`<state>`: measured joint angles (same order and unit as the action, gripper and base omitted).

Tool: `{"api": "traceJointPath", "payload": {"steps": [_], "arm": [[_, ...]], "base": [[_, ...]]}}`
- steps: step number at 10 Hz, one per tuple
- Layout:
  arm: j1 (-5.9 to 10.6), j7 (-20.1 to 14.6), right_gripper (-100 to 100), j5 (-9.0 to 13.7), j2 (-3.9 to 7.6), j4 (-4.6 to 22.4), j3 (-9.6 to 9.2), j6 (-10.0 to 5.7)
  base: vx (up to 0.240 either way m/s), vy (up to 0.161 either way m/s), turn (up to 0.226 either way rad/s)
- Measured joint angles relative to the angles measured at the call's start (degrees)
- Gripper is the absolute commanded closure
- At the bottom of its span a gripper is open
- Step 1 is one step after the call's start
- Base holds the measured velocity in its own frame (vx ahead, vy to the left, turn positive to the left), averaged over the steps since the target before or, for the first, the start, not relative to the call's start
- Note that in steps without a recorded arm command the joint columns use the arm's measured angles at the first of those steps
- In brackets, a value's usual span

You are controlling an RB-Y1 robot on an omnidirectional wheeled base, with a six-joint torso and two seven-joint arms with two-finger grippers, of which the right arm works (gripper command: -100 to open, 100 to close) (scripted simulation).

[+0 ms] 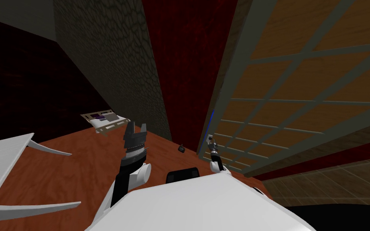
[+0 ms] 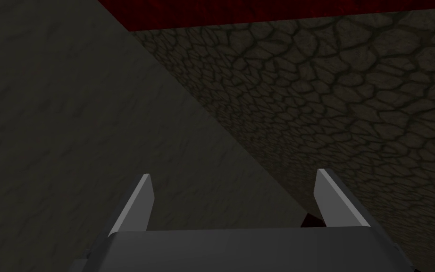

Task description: Pull the door open

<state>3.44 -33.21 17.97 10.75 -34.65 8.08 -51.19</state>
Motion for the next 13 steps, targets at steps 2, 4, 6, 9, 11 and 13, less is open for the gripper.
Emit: {"api": "traceJointPath", "payload": {"steps": [2,4,6,9,11,13], "arm": [[0.2,-2.6,-100,1.0,-0.23,0.0,-0.27,0.01],[0.4,-5.6,-100,2.3,-0.58,-0.1,-0.65,0.02],[0.5,-8.3,-100,3.4,-0.87,-0.2,-0.94,0.12],[0.75,-12.7,-100,5.4,-1.41,-0.5,-1.5,0.24],[0.91,-15.4,-100,6.4,-1.66,-0.6,-1.8,0.29],[1.12,-18.5,-100,8.0,-2.09,-0.7,-2.22,0.35]], "base": [[-0.064,-0.008,0.056],[-0.054,-0.008,0.026],[-0.044,-0.008,0.032],[-0.063,-0.005,0.042],[-0.047,-0.008,0.029],[-0.063,-0.014,0.043]]}}
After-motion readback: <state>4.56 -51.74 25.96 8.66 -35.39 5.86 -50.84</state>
